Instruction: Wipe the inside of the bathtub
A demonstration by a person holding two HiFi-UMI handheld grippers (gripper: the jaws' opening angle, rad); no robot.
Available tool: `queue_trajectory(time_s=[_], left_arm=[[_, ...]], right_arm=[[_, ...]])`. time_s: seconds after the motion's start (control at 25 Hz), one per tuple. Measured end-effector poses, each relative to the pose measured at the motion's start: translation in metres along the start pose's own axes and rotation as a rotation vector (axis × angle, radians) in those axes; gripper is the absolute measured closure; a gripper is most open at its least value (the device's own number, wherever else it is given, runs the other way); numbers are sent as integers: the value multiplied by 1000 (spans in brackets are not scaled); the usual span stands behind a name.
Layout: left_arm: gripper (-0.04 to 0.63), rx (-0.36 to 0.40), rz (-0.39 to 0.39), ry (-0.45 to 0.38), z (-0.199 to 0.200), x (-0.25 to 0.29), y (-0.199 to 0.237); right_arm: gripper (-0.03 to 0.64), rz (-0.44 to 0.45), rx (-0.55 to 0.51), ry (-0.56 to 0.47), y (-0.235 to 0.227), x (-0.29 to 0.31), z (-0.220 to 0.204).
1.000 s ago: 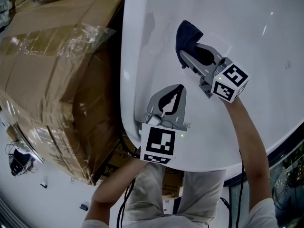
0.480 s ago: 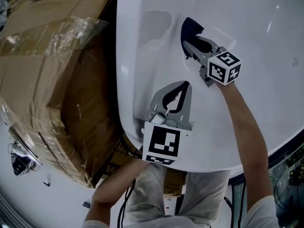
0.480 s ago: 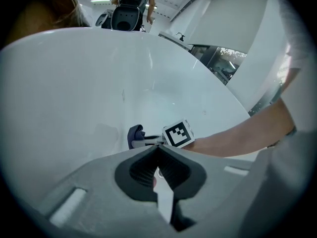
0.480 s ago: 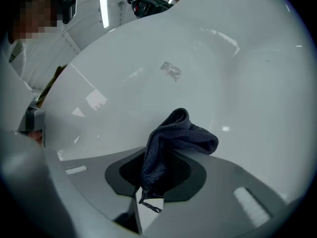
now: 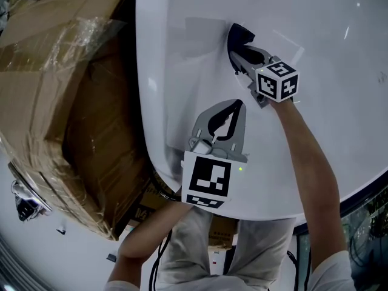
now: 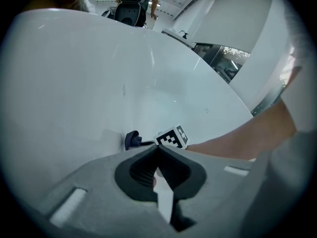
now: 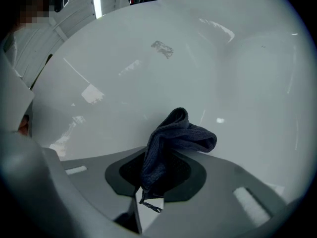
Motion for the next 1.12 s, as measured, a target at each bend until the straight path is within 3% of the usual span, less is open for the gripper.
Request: queue_trajectory(time_s=[0.16,0.44,0.84,1.12], left_arm=[[597,-1,3,6,-2,3,0],[595,15,-2,7,-2,8,-2],[596,20,-9,11,-2,6,-4],[597,24,-8,-1,2,3,-5]], right_arm=[[543,-33,43,13,-10,8,-13],[543,-32,29,66,-16,21,-25],[543,45,39,82,8,32,-29],[543,114,-11,90,26,22,-20]])
Point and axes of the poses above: the fingertips, and each gripper's own axes: x forward along the fingers, y to its left, z out of its top, the point moved 2 cm from there along -x, backward along the fingers, and after that the axes turned 11 degrees about y, right-handed, at the moved point
